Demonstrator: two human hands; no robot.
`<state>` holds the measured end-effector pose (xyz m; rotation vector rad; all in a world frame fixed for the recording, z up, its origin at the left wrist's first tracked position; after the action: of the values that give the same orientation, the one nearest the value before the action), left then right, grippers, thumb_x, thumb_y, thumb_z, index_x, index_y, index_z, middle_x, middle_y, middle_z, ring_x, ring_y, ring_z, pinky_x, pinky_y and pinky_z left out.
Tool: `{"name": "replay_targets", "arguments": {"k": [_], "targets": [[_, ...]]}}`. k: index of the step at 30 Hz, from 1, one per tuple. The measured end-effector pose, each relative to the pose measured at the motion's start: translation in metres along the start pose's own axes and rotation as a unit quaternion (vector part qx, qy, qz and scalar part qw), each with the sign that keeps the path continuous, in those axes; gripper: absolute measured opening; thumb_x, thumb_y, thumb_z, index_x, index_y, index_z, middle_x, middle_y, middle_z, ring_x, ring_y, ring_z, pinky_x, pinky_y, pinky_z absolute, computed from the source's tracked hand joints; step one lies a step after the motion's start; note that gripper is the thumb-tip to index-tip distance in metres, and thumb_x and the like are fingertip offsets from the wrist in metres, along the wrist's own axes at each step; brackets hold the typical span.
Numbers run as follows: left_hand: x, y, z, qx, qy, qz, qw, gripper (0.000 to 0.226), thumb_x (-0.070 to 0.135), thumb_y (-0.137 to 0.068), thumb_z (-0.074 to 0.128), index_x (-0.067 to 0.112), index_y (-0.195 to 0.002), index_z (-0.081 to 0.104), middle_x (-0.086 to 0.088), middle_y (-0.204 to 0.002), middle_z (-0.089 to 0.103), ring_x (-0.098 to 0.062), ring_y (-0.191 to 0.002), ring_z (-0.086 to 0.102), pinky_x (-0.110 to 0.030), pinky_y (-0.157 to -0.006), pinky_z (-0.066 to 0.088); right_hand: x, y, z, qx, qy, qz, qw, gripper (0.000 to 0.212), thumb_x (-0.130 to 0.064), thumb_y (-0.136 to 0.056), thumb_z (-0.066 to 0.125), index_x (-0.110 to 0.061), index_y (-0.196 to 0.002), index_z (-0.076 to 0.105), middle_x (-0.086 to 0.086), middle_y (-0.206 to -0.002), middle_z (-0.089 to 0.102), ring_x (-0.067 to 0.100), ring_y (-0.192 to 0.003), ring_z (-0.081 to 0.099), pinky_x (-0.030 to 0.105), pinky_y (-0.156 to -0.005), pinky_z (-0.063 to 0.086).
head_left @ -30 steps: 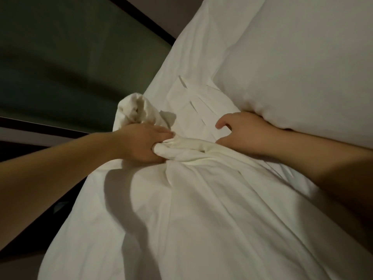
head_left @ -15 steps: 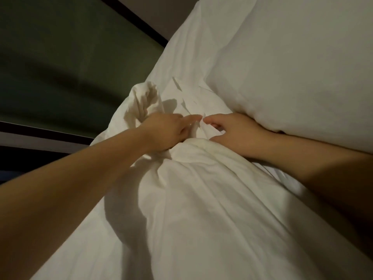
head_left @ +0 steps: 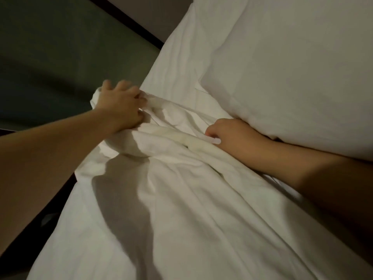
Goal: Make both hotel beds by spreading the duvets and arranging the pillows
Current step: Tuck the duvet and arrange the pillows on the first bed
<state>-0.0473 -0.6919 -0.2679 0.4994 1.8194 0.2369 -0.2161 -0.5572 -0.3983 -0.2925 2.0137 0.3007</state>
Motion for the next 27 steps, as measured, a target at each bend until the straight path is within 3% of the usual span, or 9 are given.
{"name": "replay_targets", "arguments": {"k": [4,8,11,14,18,23,25,27], "targets": [[0.013,-0.007,-0.006,-0.007,0.0,0.024,1.0,0.053,0.042,-0.093,0.041,0.037,-0.144,0.025,0.003,-0.147,0.032,-0.023,-0.138,0.024,-0.05,-0.11,0.021,-0.004,-0.004,-0.002,-0.033,-0.001,-0.01,0.999,0.039,-0.031,-0.099,0.048,-0.016,-0.134,0.05,0.01,-0.129,0.045,0.025,-0.116,0.048,0.023,-0.077,0.03],[0.03,-0.01,-0.018,0.057,0.049,0.048,0.996,0.05,0.028,-0.094,0.043,0.027,-0.143,0.034,0.0,-0.145,0.04,-0.022,-0.14,0.023,-0.05,-0.113,0.013,-0.004,-0.01,-0.003,-0.024,-0.124,0.032,0.991,0.035,-0.026,-0.101,0.042,-0.007,-0.127,0.056,0.008,-0.115,0.05,0.023,-0.114,0.049,0.016,-0.064,0.035],[0.038,-0.01,-0.018,0.063,0.111,0.076,0.989,0.057,0.022,-0.094,0.042,0.027,-0.148,0.023,-0.003,-0.139,0.048,-0.022,-0.135,0.034,-0.044,-0.113,0.019,-0.002,-0.009,-0.003,0.0,-0.281,0.1,0.955,0.033,-0.033,-0.098,0.048,-0.008,-0.117,0.058,-0.003,-0.09,0.048,0.012,-0.09,0.051,0.0,-0.051,0.032],[0.047,-0.008,-0.015,0.037,0.129,0.135,0.982,0.057,0.025,-0.097,0.038,0.038,-0.147,0.015,-0.004,-0.115,0.061,-0.022,-0.108,0.055,-0.038,-0.102,0.037,0.001,-0.006,0.0,0.03,-0.377,0.134,0.916,0.031,-0.037,-0.094,0.055,-0.01,-0.107,0.053,-0.009,-0.083,0.047,-0.001,-0.068,0.04,-0.003,-0.049,0.031],[0.039,-0.012,-0.016,0.021,0.159,0.07,0.985,0.043,0.021,-0.093,0.04,0.034,-0.134,0.036,-0.005,-0.101,0.065,-0.024,-0.091,0.059,-0.034,-0.09,0.04,0.002,-0.009,0.004,0.019,-0.376,0.135,0.917,0.02,-0.032,-0.096,0.052,-0.013,-0.102,0.053,-0.009,-0.081,0.047,-0.001,-0.067,0.04,-0.002,-0.048,0.032],[0.043,-0.025,-0.019,-0.04,0.146,0.041,0.988,0.047,0.021,-0.094,0.037,0.033,-0.139,0.03,-0.005,-0.106,0.061,-0.024,-0.091,0.058,-0.034,-0.079,0.042,0.002,-0.013,0.006,0.032,-0.388,0.135,0.911,0.017,-0.021,-0.097,0.05,-0.015,-0.082,0.045,-0.006,-0.074,0.044,0.002,-0.062,0.038,0.001,-0.046,0.032],[0.043,-0.03,-0.021,-0.044,0.158,0.015,0.986,0.041,0.018,-0.094,0.036,0.023,-0.134,0.04,-0.007,-0.113,0.061,-0.026,-0.1,0.059,-0.037,-0.088,0.044,0.0,-0.012,0.004,0.046,-0.386,0.123,0.913,0.014,-0.017,-0.097,0.05,-0.011,-0.085,0.046,-0.003,-0.075,0.043,0.004,-0.061,0.038,0.002,-0.047,0.033],[0.04,-0.03,-0.018,-0.027,0.171,-0.018,0.985,0.036,0.017,-0.093,0.036,0.016,-0.128,0.043,-0.009,-0.111,0.062,-0.028,-0.1,0.059,-0.038,-0.087,0.044,-0.002,-0.01,0.003,0.042,-0.357,0.086,0.929,0.008,-0.014,-0.097,0.051,-0.007,-0.1,0.055,0.0,-0.091,0.044,0.007,-0.072,0.043,-0.002,-0.054,0.031]]}}
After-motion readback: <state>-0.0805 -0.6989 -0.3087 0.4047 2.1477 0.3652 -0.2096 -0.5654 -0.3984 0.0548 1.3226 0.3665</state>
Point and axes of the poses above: each hand's wrist, its own y-axis away from the middle knuckle, its own z-axis out of the palm, x = y × z, the point moved 1 cm from there along -y, towards the middle knuckle
